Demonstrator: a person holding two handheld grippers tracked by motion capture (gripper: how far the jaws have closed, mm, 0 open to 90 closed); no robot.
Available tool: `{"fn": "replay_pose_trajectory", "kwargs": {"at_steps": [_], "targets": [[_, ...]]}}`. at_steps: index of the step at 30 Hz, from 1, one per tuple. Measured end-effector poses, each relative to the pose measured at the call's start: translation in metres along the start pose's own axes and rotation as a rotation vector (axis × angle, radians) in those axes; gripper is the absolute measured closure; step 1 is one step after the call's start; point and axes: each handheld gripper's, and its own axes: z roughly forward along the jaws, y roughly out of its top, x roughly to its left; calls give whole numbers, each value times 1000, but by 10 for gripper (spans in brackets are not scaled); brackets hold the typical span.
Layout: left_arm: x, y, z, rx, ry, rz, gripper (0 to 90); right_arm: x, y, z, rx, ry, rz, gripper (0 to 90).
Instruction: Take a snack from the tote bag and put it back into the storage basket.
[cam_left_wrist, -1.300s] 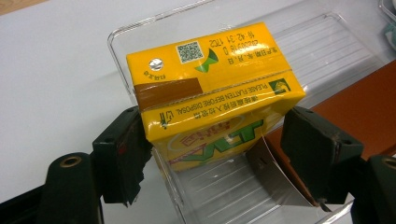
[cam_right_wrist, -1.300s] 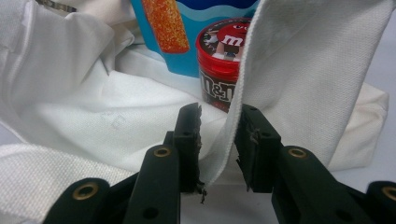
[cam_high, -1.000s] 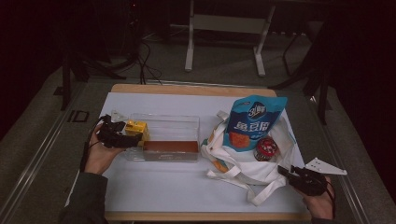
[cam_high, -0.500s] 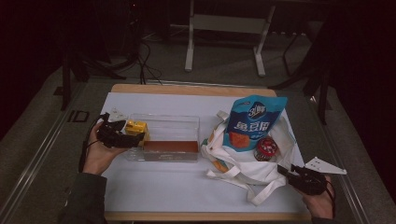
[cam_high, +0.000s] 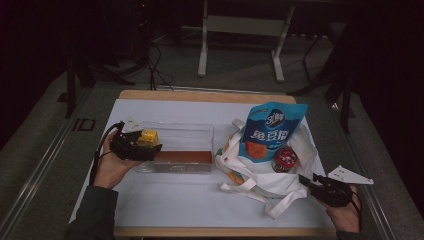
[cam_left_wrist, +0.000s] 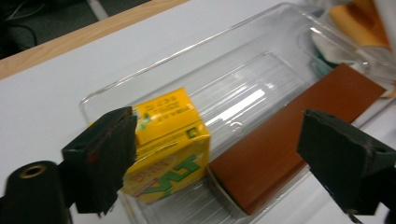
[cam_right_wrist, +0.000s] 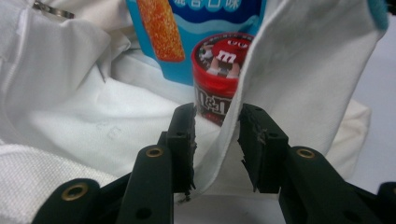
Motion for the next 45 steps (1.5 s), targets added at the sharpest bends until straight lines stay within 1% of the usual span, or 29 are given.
{"fn": "replay_pose_trajectory", "kwargs": {"at_steps": [2,3,4,6,7,8,9,10,11,16,18,19,21,22,25,27,28,30,31,32,36,38,40,45], "targets": [[-1,0,0,-6,-2,-1,150,0,1,-1,-1,0,-2,659],[-3,1,0,-12,-14,2,150,0,3,-3,-3,-1,-3,658],[-5,1,1,-12,-12,16,170,-1,5,-5,-15,3,-4,657],[-7,2,1,-15,-15,21,203,-1,6,-6,-17,4,-3,657],[-10,3,1,-11,-19,32,209,-2,9,-9,-14,1,-13,657],[-10,3,1,-11,-19,32,221,-2,11,-10,-14,-2,-17,656],[-13,4,2,-6,-17,44,239,-2,13,-12,-13,-6,-22,655],[-13,4,2,-6,-17,44,253,-2,13,-12,-13,-6,-22,655],[-16,4,3,-7,-28,58,272,-1,17,-15,-18,-6,-26,651],[-25,4,4,-13,-58,84,332,0,30,-19,-10,-16,-66,648],[-28,4,5,-17,-66,89,347,1,35,-20,-12,-23,-77,645],[-30,4,5,-16,-67,91,363,1,37,-22,-22,-25,-74,645],[-32,3,6,-17,-68,87,377,0,39,-23,-28,-27,-78,645],[-33,2,7,-17,-78,88,377,0,42,-25,-30,-30,-82,644],[-37,-1,9,-26,-92,84,406,1,50,-25,-17,-35,-101,641],[-39,-1,10,-27,-97,87,414,2,52,-25,-12,-36,-101,630],[-41,-3,11,-21,-94,97,421,2,56,-25,-15,-49,-104,617],[-42,-4,12,-19,-97,100,422,2,58,-27,-25,-47,-99,614],[-44,-6,13,-21,-102,105,422,1,62,-31,-49,-39,-90,603],[-45,-7,13,-23,-104,105,422,1,64,-32,-50,-38,-93,600],[-46,-11,12,-36,-116,96,431,4,72,-31,-25,-34,-127,597],[-47,-13,11,-40,-123,95,434,5,76,-28,-20,-27,-133,601],[-50,-15,11,-41,-119,106,421,6,80,-24,-8,-21,-141,604],[-56,-17,9,-55,-139,121,416,10,90,-10,41,-16,-174,605]]}}
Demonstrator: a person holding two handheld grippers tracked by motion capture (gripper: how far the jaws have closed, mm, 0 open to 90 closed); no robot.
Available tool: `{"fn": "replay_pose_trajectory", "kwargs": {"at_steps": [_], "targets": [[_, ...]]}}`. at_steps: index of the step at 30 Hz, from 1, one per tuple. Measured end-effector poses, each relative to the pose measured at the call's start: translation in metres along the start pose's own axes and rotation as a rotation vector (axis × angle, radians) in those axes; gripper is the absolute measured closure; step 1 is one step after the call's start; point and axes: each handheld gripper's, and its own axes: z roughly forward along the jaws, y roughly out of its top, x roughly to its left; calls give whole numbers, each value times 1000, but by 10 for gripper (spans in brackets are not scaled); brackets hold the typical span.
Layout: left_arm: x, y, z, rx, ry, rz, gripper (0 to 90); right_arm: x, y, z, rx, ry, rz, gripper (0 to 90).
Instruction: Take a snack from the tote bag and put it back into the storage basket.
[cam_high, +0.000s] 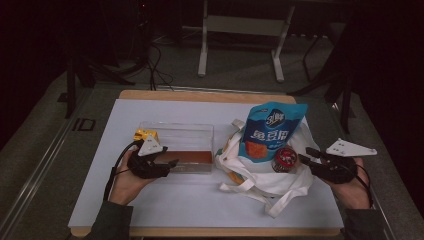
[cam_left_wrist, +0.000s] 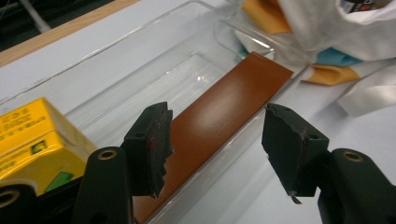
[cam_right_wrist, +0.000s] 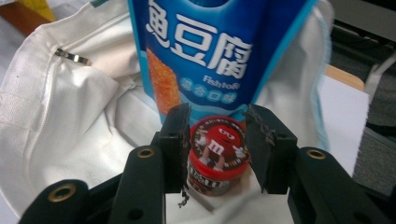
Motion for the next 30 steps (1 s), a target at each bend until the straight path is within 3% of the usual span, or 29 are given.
{"fn": "replay_pose_trajectory", "kwargs": {"at_steps": [3,14,30], "targets": [[-2,0,-1,-7,-9,4,415,2,6,7,19,12,-27,605],[-13,-7,-9,-43,-73,-2,411,-5,18,28,85,19,-51,608],[-23,-24,3,-17,-121,-10,404,-26,24,44,109,34,-9,605]]}}
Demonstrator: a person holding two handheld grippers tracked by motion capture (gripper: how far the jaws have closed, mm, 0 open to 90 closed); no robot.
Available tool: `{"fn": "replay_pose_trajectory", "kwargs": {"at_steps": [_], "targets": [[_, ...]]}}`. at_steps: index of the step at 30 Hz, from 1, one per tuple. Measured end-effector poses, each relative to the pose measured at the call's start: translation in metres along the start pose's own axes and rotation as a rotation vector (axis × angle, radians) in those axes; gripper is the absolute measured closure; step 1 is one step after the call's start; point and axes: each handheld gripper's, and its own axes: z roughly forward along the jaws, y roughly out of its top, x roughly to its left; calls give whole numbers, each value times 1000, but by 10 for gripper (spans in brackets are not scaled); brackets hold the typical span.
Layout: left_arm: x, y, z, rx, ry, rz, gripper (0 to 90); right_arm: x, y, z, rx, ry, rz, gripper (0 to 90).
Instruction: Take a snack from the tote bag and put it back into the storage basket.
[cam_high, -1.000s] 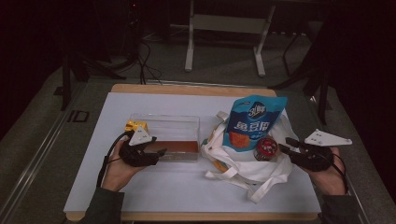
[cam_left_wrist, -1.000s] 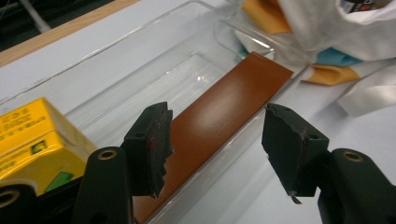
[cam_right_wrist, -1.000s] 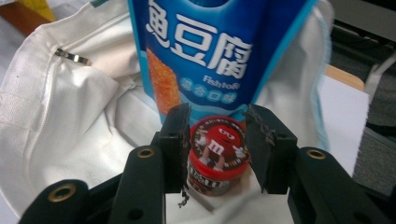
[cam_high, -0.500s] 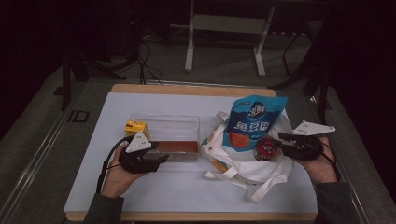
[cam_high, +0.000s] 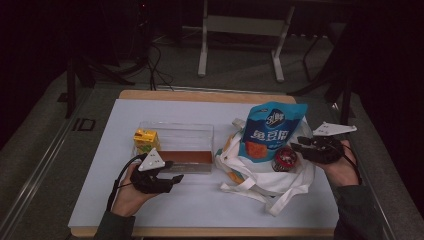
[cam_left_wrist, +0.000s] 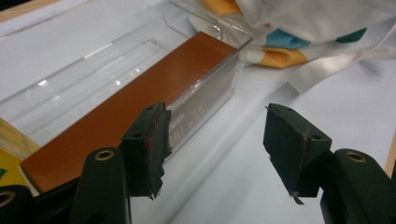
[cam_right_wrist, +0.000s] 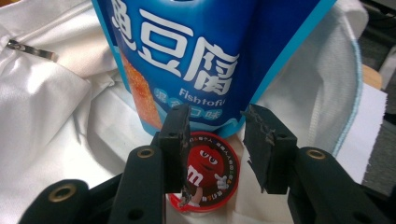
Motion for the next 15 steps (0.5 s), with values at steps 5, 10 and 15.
{"fn": "replay_pose_trajectory", "kwargs": {"at_steps": [5,10,15], "targets": [[-1,-3,4,10,-9,1,403,-6,-4,7,0,10,27,555],[-2,-5,8,14,-17,-5,402,-12,-8,13,-12,23,61,482],[-2,-7,12,9,-32,1,397,-16,-6,16,-40,58,87,420]]}}
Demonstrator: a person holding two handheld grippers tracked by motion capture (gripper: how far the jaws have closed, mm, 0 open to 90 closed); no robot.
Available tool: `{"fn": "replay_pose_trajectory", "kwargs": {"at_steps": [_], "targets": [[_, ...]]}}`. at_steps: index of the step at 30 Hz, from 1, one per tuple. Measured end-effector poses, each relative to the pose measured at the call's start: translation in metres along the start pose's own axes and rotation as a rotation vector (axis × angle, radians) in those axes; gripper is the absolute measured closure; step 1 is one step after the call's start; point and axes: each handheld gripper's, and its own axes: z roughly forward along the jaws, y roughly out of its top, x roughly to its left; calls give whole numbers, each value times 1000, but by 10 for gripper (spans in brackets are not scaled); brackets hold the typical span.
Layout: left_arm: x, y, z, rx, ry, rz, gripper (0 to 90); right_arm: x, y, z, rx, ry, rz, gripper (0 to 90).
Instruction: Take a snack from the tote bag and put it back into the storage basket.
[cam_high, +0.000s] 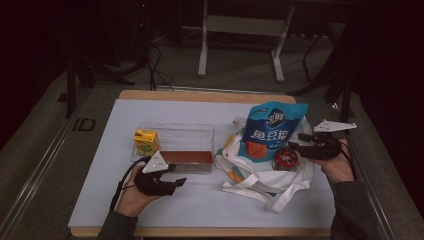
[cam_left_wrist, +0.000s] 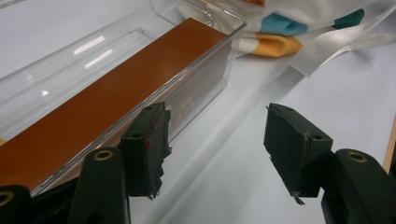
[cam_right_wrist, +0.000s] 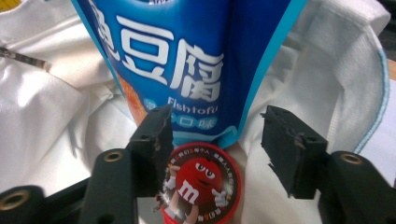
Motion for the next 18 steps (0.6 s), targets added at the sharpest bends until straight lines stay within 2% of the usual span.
{"fn": "replay_pose_trajectory", "kwargs": {"at_steps": [6,15,18], "targets": [[-1,-3,5,2,-9,4,394,-1,7,8,26,-8,-14,357],[-1,-8,12,6,-21,-5,393,-4,19,14,-5,34,4,344],[0,-10,14,8,-24,-3,393,-5,24,17,-9,62,4,353]]}}
